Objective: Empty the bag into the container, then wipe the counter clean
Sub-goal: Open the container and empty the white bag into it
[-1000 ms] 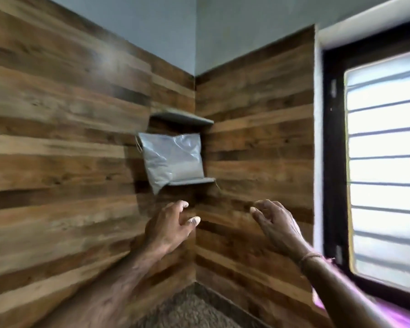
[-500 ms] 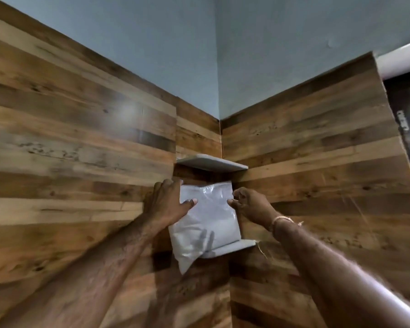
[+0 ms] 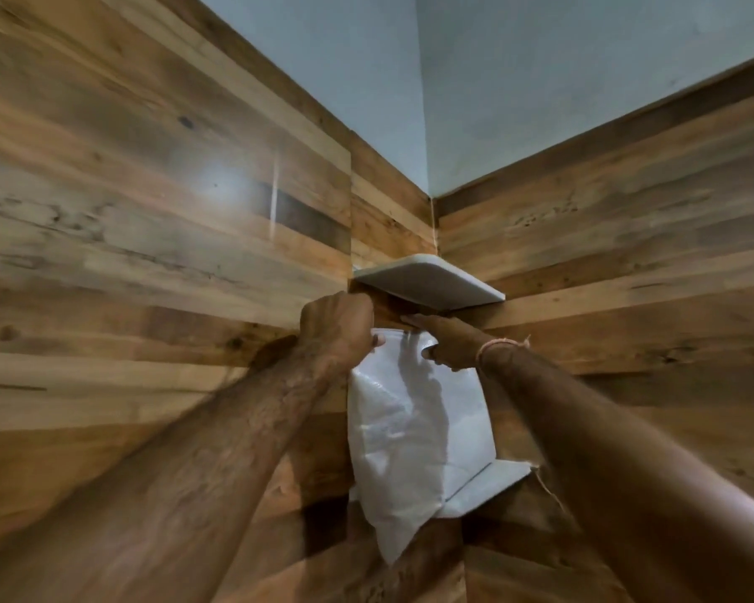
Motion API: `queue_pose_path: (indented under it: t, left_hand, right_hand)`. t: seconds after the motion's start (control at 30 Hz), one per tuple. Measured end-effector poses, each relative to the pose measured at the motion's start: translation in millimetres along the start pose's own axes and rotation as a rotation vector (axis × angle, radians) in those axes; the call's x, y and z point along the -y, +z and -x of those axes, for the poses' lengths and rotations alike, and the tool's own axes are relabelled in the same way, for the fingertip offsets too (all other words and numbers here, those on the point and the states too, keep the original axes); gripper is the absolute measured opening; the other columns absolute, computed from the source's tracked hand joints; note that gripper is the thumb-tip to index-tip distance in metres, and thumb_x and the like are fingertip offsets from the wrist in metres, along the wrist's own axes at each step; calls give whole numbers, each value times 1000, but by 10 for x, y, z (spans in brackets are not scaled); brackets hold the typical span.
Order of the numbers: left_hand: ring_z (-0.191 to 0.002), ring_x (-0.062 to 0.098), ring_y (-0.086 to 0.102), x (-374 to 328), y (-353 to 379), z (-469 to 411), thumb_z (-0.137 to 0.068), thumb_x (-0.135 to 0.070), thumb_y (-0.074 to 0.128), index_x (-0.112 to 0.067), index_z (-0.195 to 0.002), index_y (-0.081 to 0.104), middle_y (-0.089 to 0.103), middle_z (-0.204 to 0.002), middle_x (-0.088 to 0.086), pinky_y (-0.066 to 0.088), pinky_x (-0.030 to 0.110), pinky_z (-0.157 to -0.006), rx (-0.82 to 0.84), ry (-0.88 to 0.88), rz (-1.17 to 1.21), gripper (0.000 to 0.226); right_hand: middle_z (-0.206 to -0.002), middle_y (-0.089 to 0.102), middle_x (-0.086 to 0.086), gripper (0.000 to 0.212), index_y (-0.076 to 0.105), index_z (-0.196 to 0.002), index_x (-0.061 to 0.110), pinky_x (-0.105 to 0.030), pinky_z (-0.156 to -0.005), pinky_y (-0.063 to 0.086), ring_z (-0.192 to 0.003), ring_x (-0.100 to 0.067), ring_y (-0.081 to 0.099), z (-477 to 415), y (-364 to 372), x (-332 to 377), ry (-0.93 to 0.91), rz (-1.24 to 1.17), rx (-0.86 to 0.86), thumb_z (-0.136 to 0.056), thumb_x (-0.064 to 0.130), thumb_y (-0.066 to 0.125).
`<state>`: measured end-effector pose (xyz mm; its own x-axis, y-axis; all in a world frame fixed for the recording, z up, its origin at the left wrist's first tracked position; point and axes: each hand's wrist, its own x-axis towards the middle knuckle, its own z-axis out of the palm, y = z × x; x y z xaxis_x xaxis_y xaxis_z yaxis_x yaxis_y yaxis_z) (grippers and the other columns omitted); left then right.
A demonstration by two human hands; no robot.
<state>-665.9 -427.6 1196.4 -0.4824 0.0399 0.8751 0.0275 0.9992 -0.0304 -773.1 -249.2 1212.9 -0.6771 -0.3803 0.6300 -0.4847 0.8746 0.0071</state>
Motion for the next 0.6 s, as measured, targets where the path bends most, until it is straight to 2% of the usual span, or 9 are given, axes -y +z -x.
queue_pose_path:
  t: [0.07, 0.13, 0.17, 0.27, 0.37, 0.43, 0.5, 0.6]
  left_hand:
    - [-77, 13, 58, 28, 50, 17, -93, -48, 71, -24, -92, 70, 71, -92, -3, 35, 30, -64, -50, 10, 54, 24]
    - [-74, 11, 59, 21, 96, 59, -92, -50, 70, -26, -91, 71, 70, -87, -6, 30, 26, -58, -105, 21, 114, 23]
    - [-71, 9, 58, 28, 104, 80, -92, -50, 70, -27, -91, 72, 70, -86, -7, 27, 24, -55, -125, 19, 152, 23]
    - [-68, 5, 55, 48, 79, 141, -94, -49, 68, -27, -91, 74, 71, -86, -8, 28, 20, -55, -157, 14, 257, 23]
    - [-79, 8, 59, -45, -37, 149, -95, -47, 67, -26, -96, 75, 73, -93, -5, 39, 25, -69, -242, 66, 274, 23]
    - [-81, 10, 57, -152, -212, 128, -95, -48, 67, -26, -97, 75, 73, -93, -5, 39, 29, -72, -289, 117, 226, 24]
    - [-82, 15, 63, -235, -401, 99, -94, -50, 67, -26, -94, 75, 73, -91, -4, 46, 31, -72, -277, 142, 226, 26]
    - [-77, 15, 67, -442, -637, 190, -91, -53, 70, -27, -85, 75, 72, -82, -8, 55, 33, -73, -223, 157, 313, 27]
  right_hand:
    - [-152, 49, -10, 66, 38, -157, 27, -34, -92, 53, -124, -33, 60, -91, 44, -1, -10, 60, -27, -97, 15, 64]
    - [-146, 55, -9, 57, 53, -148, 23, -39, -101, 51, -125, -32, 59, -91, 53, -54, 26, 155, -81, -93, 23, 70]
    - [-138, 61, -9, 50, 61, -140, 21, -43, -100, 54, -120, -32, 62, -80, 52, -101, 82, 182, -105, -91, 28, 72]
    - [-113, 72, -10, 29, 73, -117, 16, -46, -89, 59, -101, -32, 69, 31, 30, -292, 186, 224, -145, -91, 27, 69]
    - [-101, 74, -7, 22, 75, -110, 19, -46, -82, 60, -94, -31, 72, 296, -164, -433, 170, 143, -233, -90, 18, 65]
    - [-83, 75, -4, 16, 78, -96, 20, -41, -70, 63, -73, -26, 74, 533, -402, -496, 191, 51, -268, -90, 11, 65]
    - [-63, 70, 0, 22, 75, -77, 24, -30, -55, 60, -54, -20, 71, 806, -689, -529, 203, 19, -305, -89, 6, 68]
    - [-52, 68, -5, 25, 68, -64, 19, -24, -52, 55, -46, -20, 68, 1289, -1059, -645, 210, -11, -323, -87, 17, 75]
